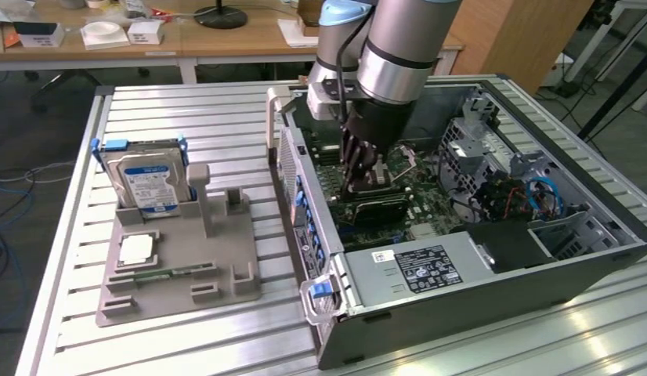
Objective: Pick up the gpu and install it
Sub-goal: 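Press down on the gpu until it lock into place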
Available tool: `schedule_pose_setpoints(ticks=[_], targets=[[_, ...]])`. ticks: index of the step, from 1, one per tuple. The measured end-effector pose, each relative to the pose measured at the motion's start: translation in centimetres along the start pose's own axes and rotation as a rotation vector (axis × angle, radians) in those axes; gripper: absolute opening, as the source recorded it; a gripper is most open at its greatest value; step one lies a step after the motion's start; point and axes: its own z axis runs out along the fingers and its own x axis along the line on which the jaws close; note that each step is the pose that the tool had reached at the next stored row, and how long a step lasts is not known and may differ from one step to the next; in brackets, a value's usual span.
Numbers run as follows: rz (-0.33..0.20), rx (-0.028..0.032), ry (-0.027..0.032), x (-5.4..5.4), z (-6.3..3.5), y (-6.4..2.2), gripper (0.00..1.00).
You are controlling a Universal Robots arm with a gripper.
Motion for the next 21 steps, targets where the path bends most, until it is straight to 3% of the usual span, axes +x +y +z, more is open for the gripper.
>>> schedule_pose_setpoints(ticks=[4, 7, 11, 21], targets=[[0.0, -0.0005, 0.0, 0.0, 0.02, 0.09, 0.11], [0.0, -0.0112, 0.0002, 0.0, -0.01, 0.13, 0.11], [0.0, -0.0166, 0.0014, -0.3, -0.07, 0.22, 0.11], [-0.001, -0.0175, 0.0016, -0.3, 0.03, 1.59, 0.11]])
